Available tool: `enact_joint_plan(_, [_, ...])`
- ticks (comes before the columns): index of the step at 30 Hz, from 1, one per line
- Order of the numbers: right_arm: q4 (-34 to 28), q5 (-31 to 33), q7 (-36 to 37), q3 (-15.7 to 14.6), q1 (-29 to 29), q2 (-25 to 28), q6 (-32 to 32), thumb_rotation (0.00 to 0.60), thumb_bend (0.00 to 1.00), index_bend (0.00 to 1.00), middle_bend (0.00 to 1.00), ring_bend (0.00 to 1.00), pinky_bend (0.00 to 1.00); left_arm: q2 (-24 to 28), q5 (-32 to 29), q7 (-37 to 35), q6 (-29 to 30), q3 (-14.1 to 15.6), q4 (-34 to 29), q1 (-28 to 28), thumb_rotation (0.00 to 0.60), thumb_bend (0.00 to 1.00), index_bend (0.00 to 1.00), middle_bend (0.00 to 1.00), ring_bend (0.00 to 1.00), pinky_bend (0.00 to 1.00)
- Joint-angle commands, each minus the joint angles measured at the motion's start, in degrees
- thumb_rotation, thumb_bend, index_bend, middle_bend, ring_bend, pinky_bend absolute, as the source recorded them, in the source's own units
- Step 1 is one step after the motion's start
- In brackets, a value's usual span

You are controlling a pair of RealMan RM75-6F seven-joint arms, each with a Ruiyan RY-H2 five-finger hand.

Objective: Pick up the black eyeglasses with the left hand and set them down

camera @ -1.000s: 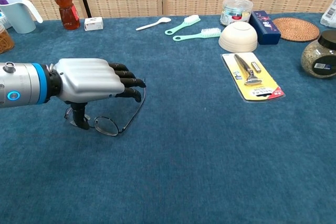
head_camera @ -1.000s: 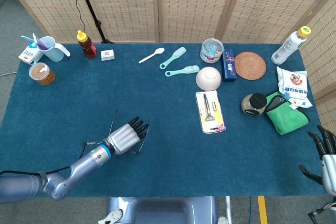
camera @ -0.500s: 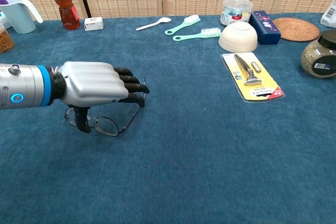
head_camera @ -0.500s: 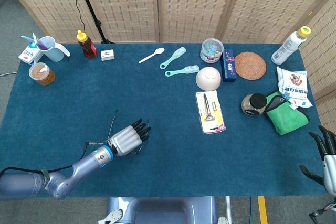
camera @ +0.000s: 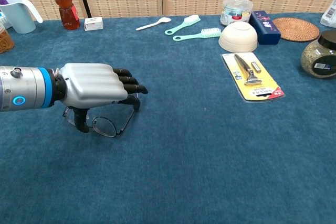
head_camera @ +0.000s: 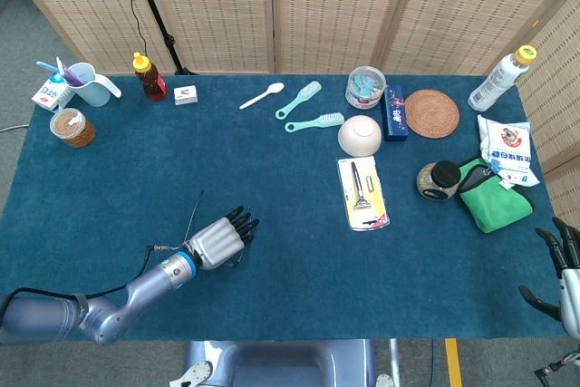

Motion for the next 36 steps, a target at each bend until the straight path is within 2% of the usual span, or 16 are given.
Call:
enact_joint_plan(1, [-0.02,-0.01,0.01,0.02,-0.02,0.01,0.03,0.6,0.04,0.17,0.06,0.1,0.23,-0.03,-0.15,0.19,0.47,0.28,-0.13,0.02,0.6,0.06,0.25,0.0,0.0,0.0])
enact_joint_plan(9, [0.01,-0.16,0.09,-0.03,-0.1,-0.06,0.07,0.6,0.04,0.17,0.06,0.1,0.23,-0.44,-0.53,-0.12,1.74,0.59,0.16,0.08,0.6,0.06,0.24,0.0,0.0,0.0])
enact_joint_plan(19, [0.16,-0.48,0.39,0.06,-0.04,-0.09,0.16,0.6,0.04,0.18,0.06,0.1,0.23,-0.27,1.12,-0.79,3.72,1.42,-0.58,0.79,0.6,0.06,0.37,0.0,0.0,0.0])
enact_joint_plan(36, [-0.21,-1.04,0.02,0.19,0.06,-0.05,0.46,0.6,0.04,0.19,0.06,0.1,0.23,0.42,5.21,-4.15,6.55,2.41,-0.14,3.61,0.6,0.06,0.48,0.0,0.0,0.0])
